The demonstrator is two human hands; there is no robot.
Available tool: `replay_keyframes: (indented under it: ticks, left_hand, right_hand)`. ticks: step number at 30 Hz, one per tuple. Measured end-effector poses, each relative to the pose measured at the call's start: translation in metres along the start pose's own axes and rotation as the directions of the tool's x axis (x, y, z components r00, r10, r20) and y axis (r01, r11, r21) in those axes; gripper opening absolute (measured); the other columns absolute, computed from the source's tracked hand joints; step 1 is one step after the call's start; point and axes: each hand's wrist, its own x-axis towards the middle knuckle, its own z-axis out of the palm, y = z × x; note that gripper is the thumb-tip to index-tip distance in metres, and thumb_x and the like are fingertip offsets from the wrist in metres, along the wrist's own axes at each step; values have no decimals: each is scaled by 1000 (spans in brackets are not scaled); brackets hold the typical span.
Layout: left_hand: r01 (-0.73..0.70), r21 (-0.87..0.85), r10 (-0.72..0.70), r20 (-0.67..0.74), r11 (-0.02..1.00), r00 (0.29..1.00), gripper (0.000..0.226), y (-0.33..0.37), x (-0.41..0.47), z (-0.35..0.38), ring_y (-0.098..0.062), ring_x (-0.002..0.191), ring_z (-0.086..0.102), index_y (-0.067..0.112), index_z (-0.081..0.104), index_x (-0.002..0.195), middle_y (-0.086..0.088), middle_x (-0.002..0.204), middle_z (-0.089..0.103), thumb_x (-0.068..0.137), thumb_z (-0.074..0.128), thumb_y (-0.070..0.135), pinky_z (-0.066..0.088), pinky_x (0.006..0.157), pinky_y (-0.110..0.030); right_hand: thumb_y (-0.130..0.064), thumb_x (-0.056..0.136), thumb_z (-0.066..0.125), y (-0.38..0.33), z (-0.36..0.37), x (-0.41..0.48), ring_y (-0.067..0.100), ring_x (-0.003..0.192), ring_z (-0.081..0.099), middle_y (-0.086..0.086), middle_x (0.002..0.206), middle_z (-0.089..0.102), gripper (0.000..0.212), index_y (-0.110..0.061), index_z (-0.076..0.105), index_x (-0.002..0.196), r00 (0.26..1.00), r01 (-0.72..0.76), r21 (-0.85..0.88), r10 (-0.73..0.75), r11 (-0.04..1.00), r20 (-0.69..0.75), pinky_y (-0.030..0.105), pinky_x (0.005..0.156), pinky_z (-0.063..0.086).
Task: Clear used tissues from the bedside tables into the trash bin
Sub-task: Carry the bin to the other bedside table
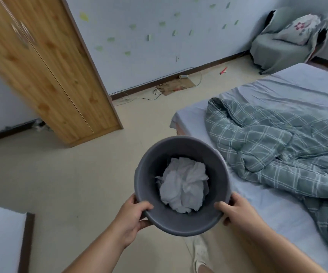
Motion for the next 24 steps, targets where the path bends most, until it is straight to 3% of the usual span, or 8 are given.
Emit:
replay_keyframes:
  ticks: [3, 6, 8, 13, 19, 24]
  left_hand:
    - [3, -63, -5, -45, 998, 999, 40, 46, 43, -17, -24, 79, 81, 12, 67, 122, -11, 97, 83, 87, 63, -7, 64, 69, -42]
    - [-22, -122, 8, -113, 992, 994, 40, 89, 82, -37, -26, 83, 81, 13, 68, 121, -12, 101, 83, 87, 63, -7, 64, 69, -40]
    - [-41, -162, 15, -155, 986, 988, 39, 111, 105, -55, -26, 85, 81, 15, 68, 120, -12, 103, 83, 87, 64, -6, 65, 69, -39]
    - [-79, -210, 24, -254, 975, 967, 39, 159, 183, -107, -28, 91, 81, 15, 70, 119, -11, 105, 82, 86, 66, -5, 65, 70, -39]
    - [-59, -159, 23, -223, 986, 975, 37, 233, 307, -174, -22, 82, 81, 15, 70, 119, -9, 101, 83, 87, 67, -4, 64, 64, -33]
    - [-35, -112, 18, -145, 993, 989, 32, 320, 389, -204, -20, 83, 81, 16, 70, 116, -7, 102, 83, 89, 67, -2, 64, 64, -31]
  right_hand:
    - [-20, 87, 75, -52, 16, 75, 11, 56, 69, -5, 74, 76, 10, -17, 70, 95, 996, -1, -70, 7, 998, 91, 33, 53, 60]
    - [-21, 86, 75, -117, 30, 144, 19, 67, 72, 3, 79, 77, 13, -13, 70, 95, 985, 50, -135, -27, 990, 169, 39, 58, 62]
    - [-24, 85, 77, -158, 44, 185, 24, 74, 73, 7, 85, 77, 17, -13, 70, 97, 971, 116, -167, -76, 979, 227, 36, 59, 62]
    - [-30, 87, 75, -230, 97, 277, 12, 71, 72, -6, 83, 76, 16, -22, 70, 100, 940, 186, -199, -116, 962, 320, 28, 58, 60]
    - [-27, 91, 72, -291, 172, 385, 24, 89, 74, 7, 99, 77, 22, -14, 67, 108, 949, 104, -208, -34, 973, 314, 46, 74, 65]
    - [-28, 91, 71, -361, 188, 457, 22, 87, 74, 4, 99, 76, 21, -19, 67, 109, 967, 96, -173, -51, 980, 250, 35, 69, 65]
